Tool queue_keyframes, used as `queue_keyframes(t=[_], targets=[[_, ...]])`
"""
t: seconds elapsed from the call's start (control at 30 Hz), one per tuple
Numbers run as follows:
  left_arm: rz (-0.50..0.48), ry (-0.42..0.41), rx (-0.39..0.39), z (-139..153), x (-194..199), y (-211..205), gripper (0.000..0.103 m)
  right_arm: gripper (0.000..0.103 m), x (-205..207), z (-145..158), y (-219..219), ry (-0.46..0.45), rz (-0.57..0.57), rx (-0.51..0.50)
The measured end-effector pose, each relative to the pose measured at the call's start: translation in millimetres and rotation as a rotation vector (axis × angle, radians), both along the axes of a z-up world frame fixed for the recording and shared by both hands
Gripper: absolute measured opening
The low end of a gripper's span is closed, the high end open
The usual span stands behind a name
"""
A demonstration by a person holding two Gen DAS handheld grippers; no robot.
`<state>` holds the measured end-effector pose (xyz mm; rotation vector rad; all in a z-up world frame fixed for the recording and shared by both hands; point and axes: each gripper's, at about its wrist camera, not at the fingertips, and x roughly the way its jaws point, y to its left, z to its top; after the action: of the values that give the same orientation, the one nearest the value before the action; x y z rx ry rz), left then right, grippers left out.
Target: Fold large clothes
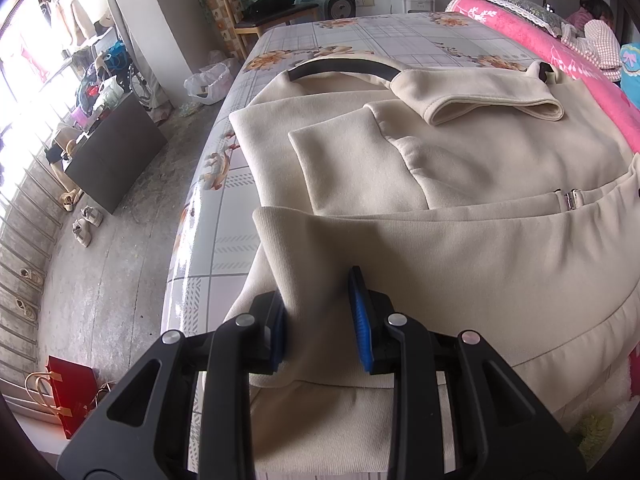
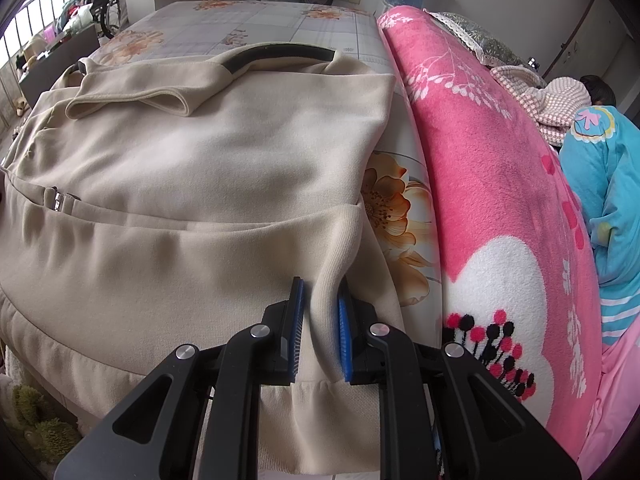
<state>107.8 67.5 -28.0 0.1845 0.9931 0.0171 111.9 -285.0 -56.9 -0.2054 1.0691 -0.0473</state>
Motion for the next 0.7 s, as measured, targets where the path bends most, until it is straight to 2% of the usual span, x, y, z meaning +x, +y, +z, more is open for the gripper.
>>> queue_keyframes(t=[0.27,0.5,0.7], targets=[[0.012,-0.015,0.001,1.5,-1.5,1.1,0.026,0.013,-5.2,1.5,2.0,-0.027,0.003,-0.009],[0.023,-0.047,0.008,4.9,-5.6,5.4,0.007,0.007,-16.1,11.1,2.3,-0.076,-0.005,-0.015],[0.036,-0.133,-0.017,25.3,-34.6,13.4,0.005,0.006,-44.8,33.4,8.5,-0.168,-0.009,-0.047]])
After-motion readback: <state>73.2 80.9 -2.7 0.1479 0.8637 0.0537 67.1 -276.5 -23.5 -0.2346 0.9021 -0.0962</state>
